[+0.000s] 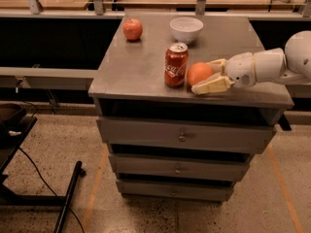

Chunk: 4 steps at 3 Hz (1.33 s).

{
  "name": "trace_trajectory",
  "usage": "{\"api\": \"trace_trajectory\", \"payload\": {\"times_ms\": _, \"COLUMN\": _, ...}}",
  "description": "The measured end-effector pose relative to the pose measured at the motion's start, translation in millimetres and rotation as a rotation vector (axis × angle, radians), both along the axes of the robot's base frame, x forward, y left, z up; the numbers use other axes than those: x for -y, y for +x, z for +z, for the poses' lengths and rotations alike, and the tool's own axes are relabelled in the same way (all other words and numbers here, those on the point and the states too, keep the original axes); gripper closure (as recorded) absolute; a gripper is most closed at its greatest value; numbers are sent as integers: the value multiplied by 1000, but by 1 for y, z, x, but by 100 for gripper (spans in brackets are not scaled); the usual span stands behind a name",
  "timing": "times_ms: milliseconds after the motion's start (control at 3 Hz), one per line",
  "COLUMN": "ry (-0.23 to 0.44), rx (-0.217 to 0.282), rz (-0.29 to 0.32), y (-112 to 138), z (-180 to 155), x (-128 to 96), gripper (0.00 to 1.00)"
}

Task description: Move orange near coke can

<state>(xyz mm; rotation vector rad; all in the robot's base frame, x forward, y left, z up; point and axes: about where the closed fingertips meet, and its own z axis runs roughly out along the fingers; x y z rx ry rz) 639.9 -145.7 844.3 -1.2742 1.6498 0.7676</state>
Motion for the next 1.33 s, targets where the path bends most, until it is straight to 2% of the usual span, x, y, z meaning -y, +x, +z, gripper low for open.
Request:
{"api": "trace_trajectory", "payload": {"times_ms": 333, "ry": 1, "rx": -1, "rz": 4, "y": 0, "z": -1, "x": -2, "gripper": 0}}
{"api": "trace_trajectory", "payload": {"times_ms": 667, "ry": 13, "rx": 3, "rz": 11, "y": 1, "z": 4, "x": -3, "gripper": 0}}
{"api": "trace_trajectory", "payload": {"times_ms": 1000, "ry": 66, "rx": 33, "rz": 14, "y": 1, "z": 35, "x": 12, "gripper": 0}}
{"api": "trace_trajectory", "payload": {"times_ms": 1333, "ry": 71, "rx": 69, "rz": -6, "y": -22, "z": 84, "x": 57, "gripper": 0}}
